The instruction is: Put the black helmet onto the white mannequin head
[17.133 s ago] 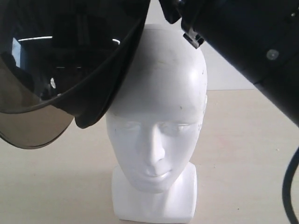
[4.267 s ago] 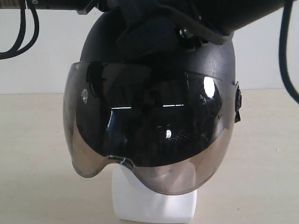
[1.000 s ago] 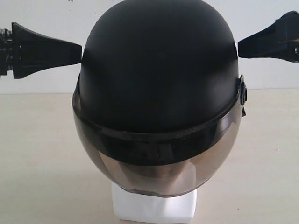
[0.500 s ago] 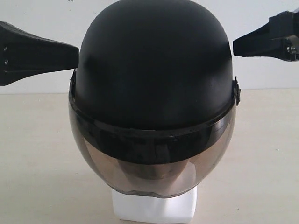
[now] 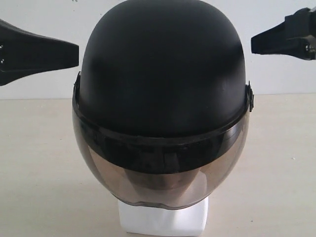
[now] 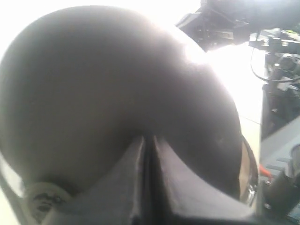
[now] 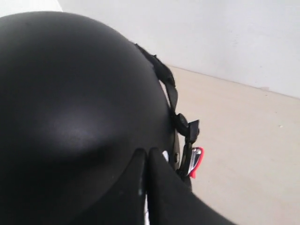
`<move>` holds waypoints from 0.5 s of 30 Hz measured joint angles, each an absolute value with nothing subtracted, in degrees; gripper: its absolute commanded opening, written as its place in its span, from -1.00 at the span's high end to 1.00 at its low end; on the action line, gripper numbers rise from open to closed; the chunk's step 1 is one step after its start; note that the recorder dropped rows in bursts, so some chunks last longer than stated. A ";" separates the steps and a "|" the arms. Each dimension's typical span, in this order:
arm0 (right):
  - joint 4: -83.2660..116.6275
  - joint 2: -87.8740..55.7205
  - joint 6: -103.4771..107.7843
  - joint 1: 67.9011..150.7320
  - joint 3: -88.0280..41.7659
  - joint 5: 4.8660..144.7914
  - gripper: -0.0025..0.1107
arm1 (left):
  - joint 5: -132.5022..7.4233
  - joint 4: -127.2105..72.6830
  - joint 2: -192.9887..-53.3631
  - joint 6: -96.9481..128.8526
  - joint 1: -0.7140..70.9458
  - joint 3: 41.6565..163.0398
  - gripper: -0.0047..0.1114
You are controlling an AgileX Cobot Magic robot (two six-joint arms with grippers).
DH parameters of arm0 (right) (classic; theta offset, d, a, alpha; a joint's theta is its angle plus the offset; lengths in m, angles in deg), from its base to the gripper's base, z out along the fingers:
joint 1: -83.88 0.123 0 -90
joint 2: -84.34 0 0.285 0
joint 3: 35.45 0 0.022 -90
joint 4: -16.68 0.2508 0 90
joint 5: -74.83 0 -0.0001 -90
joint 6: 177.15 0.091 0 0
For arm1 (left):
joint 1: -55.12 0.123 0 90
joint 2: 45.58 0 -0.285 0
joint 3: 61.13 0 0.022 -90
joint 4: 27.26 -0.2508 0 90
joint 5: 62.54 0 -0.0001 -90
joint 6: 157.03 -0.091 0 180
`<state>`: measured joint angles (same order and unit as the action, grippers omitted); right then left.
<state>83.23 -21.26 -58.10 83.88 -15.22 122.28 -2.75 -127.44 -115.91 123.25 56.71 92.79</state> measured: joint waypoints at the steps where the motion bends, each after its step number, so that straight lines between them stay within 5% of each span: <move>1: 82.96 -21.86 -58.10 83.88 -15.22 121.56 0.96 | -3.85 -127.57 -114.95 123.25 56.71 92.79 0.84; 15: 80.18 -52.87 -54.68 83.88 4.24 105.80 0.96 | -41.25 -127.58 -87.24 122.84 61.16 69.92 0.84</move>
